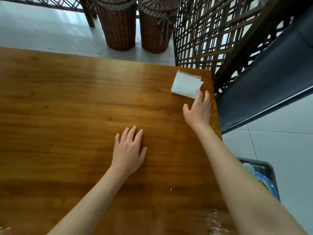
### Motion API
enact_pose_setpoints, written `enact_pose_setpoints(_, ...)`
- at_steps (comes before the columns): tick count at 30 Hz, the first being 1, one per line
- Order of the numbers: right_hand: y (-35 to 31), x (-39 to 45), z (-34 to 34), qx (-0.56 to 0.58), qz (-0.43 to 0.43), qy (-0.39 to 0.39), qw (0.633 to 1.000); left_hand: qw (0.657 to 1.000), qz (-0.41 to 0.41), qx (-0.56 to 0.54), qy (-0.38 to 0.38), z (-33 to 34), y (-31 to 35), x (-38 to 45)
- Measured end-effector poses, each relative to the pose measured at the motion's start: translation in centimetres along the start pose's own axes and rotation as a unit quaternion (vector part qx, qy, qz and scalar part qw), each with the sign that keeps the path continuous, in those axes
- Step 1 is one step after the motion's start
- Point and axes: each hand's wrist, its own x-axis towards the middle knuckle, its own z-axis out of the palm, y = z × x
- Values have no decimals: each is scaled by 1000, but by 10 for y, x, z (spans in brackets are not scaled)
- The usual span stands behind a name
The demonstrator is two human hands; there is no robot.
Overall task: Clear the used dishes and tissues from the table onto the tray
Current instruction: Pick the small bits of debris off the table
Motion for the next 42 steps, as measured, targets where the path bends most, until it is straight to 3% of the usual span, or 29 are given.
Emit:
enact_pose_setpoints(4, -12, 35, -15, -97, -42, 11, 994, 1000, -1, 2, -15, -2, 3, -3)
enact_pose_setpoints(9, -17, 53, -21, -163, -20, -118, 979, 999, -9, 9, -31, -5, 4, -2)
enact_pose_setpoints(11, -15, 51, -21, -143, -18, -125, 982, 999, -13, 9, -36, -7, 6, -3)
enact_pose_setpoints(22, -15, 33, -34, -8, -164, 89, 982, 998, -29, 2, -57, -8, 11, -1)
enact_pose_setpoints(31, -23, 23, -61, 64, -175, 236, 954, 998, -37, 6, -56, -5, 11, 0)
enact_pose_setpoints(33, -23, 18, -63, 84, -171, 206, 960, 998, -38, 6, -53, -4, 10, 0)
enact_pose_setpoints(36, -16, 6, -55, 132, -145, 96, 976, 998, -36, 2, -51, -3, 9, 0)
enact_pose_setpoints(39, -7, -3, -43, 193, -54, -18, 979, 998, -37, 3, -51, -3, 10, 1)
enact_pose_setpoints(42, 2, -10, -30, 205, 12, -60, 977, 998, -39, 8, -53, -3, 9, 1)
